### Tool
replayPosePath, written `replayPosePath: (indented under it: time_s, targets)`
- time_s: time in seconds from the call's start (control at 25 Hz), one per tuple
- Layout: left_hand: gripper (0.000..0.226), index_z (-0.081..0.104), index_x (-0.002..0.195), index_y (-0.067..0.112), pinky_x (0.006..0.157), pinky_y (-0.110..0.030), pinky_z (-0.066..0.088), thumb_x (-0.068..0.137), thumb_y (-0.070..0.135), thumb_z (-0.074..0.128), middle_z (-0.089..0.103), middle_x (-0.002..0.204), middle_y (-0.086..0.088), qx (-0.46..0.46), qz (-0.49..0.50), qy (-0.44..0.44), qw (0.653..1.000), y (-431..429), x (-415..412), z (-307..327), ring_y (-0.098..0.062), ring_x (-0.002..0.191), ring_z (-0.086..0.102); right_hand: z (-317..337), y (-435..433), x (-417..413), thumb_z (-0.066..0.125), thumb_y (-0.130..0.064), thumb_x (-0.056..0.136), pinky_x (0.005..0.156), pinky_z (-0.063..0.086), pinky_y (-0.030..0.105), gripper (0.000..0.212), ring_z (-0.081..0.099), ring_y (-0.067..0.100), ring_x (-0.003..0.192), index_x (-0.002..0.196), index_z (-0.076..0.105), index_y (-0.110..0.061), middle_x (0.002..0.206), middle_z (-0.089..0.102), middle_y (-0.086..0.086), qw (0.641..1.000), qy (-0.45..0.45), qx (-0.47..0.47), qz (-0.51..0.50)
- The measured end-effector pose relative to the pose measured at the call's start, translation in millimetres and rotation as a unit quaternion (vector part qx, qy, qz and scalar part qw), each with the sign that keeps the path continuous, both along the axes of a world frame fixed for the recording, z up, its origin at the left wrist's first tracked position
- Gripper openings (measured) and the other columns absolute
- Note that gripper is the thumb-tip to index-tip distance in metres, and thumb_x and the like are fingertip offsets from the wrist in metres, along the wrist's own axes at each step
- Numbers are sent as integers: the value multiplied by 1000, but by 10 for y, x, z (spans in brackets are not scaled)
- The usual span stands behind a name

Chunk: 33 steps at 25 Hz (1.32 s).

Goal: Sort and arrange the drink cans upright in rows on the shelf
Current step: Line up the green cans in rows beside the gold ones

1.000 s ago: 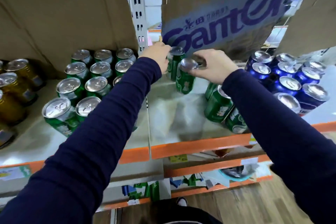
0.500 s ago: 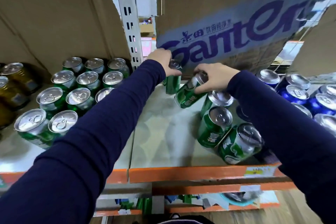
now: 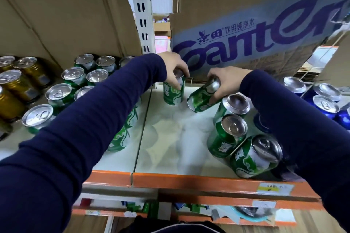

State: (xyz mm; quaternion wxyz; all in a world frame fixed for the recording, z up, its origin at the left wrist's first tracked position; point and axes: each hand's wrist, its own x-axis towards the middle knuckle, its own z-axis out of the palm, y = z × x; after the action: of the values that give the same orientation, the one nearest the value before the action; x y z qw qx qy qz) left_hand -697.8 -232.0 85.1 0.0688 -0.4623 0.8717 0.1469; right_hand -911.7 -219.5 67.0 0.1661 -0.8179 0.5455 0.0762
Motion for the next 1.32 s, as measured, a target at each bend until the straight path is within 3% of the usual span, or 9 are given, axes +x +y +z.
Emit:
replayPosePath:
  time_s: [0.12,0.32,0.4,0.52,0.64,0.76,1.04,1.24,1.32]
  targets:
    - [52,60,120,16,78,-27,41,76,42,72,55,98,-3,-97,-6,-28,995,-58,58,-12,-19,88,50,-41,-7,132,84,-37,63,85,44,26,78,55,20,103,131,51,-20,122,58,1,997,63,7,47]
    - [56,61,108,6,69,-33,45,80,54,63,65,98,-13,-157,38,-103,981,-250,194,30,-30,87,59,-109,-1,350,81,-38,68,71,48,25,78,55,20,95,134,47,-15,119,59,4,987,140,47,57]
    - [54,61,107,4,67,-32,42,83,52,61,65,101,-16,-154,25,-121,980,-269,163,-36,-32,90,60,-158,6,425,80,-40,70,84,49,29,77,56,24,103,134,46,-13,124,59,7,983,165,55,63]
    - [54,62,106,4,68,-34,43,82,53,61,65,100,-16,-154,15,-127,980,-272,186,-49,-32,89,60,-207,32,555,78,-43,72,80,44,27,72,54,23,94,130,46,-15,116,59,4,985,141,70,69]
    - [52,63,103,4,66,-33,42,83,52,59,64,99,-16,-154,9,-137,978,-277,203,-36,-33,89,60,-261,88,701,78,-42,72,85,44,28,76,54,24,105,135,43,-16,125,56,5,989,107,56,84]
    - [52,62,103,5,67,-33,43,84,53,57,63,100,-16,-150,-9,-137,979,-217,238,-45,-33,90,59,-304,131,755,80,-34,71,77,40,26,62,52,20,96,122,51,-16,118,58,4,990,98,48,85]
    - [55,68,104,11,70,-32,45,76,57,65,68,95,-9,-175,9,-63,983,-73,657,54,-29,88,60,-272,146,756,83,-38,63,79,48,31,64,56,22,92,118,56,-19,109,62,3,997,55,-12,47]
    - [55,67,101,11,74,-36,51,73,58,67,68,96,-10,-164,59,-51,983,-29,736,-129,-30,89,61,-51,198,760,80,-38,69,77,39,25,63,52,17,94,121,53,-15,109,58,-1,992,-101,-72,-22]
    - [54,65,103,10,74,-35,47,74,55,67,66,100,-11,-171,48,-53,983,-13,769,-134,-31,93,59,0,257,774,80,-39,69,73,46,28,63,55,18,93,121,53,-16,107,57,-1,988,-135,-70,-36]
